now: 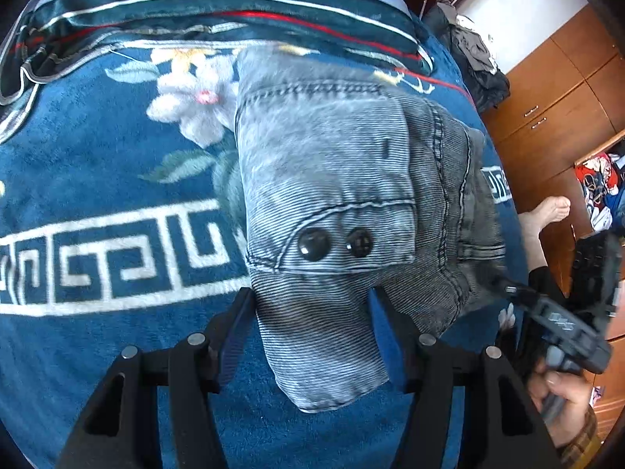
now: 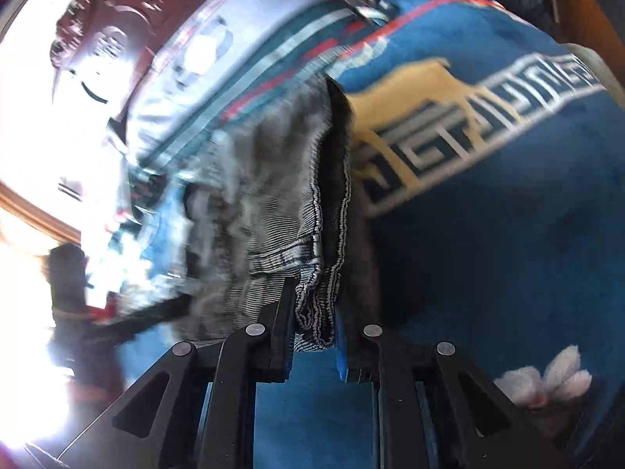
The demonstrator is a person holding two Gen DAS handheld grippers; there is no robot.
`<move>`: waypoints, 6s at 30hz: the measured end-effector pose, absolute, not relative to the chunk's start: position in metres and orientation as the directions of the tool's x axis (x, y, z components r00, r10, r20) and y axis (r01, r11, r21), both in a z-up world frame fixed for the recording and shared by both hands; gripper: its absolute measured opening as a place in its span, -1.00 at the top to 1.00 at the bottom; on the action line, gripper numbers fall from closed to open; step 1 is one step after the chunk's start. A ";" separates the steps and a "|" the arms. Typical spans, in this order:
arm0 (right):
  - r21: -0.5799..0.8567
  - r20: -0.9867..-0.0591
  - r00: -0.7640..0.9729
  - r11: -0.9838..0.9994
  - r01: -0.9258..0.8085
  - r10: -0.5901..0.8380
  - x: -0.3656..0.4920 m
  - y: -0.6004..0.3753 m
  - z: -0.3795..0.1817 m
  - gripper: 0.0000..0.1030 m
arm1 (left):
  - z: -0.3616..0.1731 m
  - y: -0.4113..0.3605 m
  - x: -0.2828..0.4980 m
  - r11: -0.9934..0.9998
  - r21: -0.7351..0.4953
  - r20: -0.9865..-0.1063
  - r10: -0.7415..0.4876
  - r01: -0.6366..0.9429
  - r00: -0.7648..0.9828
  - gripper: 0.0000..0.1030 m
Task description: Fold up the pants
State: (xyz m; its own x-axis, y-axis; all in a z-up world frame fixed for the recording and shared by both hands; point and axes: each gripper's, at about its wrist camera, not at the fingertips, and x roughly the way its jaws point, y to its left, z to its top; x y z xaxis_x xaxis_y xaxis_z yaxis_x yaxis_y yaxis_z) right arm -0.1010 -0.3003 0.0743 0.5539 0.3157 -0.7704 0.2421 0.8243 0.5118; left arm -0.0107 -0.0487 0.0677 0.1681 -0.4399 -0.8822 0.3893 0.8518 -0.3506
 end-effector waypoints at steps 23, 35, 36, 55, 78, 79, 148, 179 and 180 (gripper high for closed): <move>0.597 -0.699 0.617 0.769 0.226 0.361 -0.008 -0.357 0.121 -0.06 | 0.113 -0.090 0.025 0.792 -0.356 -0.818 -0.521 0.496 0.245 -0.23; 0.332 -0.812 0.568 0.908 0.257 0.136 0.012 -0.340 0.078 0.78 | 0.078 -0.112 -0.004 0.785 -0.302 -0.838 -0.489 0.541 0.241 -0.25; 0.354 -0.819 0.553 0.895 0.273 0.156 0.013 -0.344 0.069 0.77 | 0.080 -0.111 -0.004 0.785 -0.302 -0.839 -0.488 0.541 0.240 -0.25; 0.481 -0.789 0.517 0.857 0.185 0.331 -0.098 -0.303 0.078 0.70 | 0.091 -0.073 -0.047 0.807 -0.283 -0.842 -0.468 0.517 0.269 -0.23; 0.335 -0.818 0.539 0.928 0.163 0.201 -0.116 -0.289 0.060 0.66 | 0.082 -0.087 -0.062 0.842 -0.163 -0.860 -0.377 0.514 0.345 -0.26; 0.348 -0.815 0.539 0.923 0.164 0.211 -0.118 -0.290 0.062 0.56 | 0.084 -0.086 -0.062 0.847 -0.168 -0.859 -0.377 0.505 0.347 -0.26; 0.670 -0.628 0.602 0.736 0.096 0.493 -0.051 -0.318 0.032 -0.18 | 0.036 -0.053 0.050 0.857 -0.432 -0.825 -0.501 0.280 0.261 -0.93; 0.601 -0.592 0.609 0.792 -0.103 0.528 0.014 -0.225 0.121 0.45 | 0.130 0.018 0.076 0.878 -0.353 -0.771 -0.469 0.324 0.431 0.27; 0.592 -0.597 0.603 0.798 -0.116 0.530 0.023 -0.218 0.120 0.45 | 0.128 0.023 0.080 0.883 -0.348 -0.773 -0.460 0.316 0.436 0.27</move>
State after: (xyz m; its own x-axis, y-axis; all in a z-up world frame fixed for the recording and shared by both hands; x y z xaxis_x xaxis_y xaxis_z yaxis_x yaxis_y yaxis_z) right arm 0.0231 -0.2178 0.1204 0.6027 0.5298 -0.5967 -0.1155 0.7979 0.5917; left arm 0.0802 0.0226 0.1282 0.4364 -0.4603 -0.7731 0.3157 0.8829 -0.3476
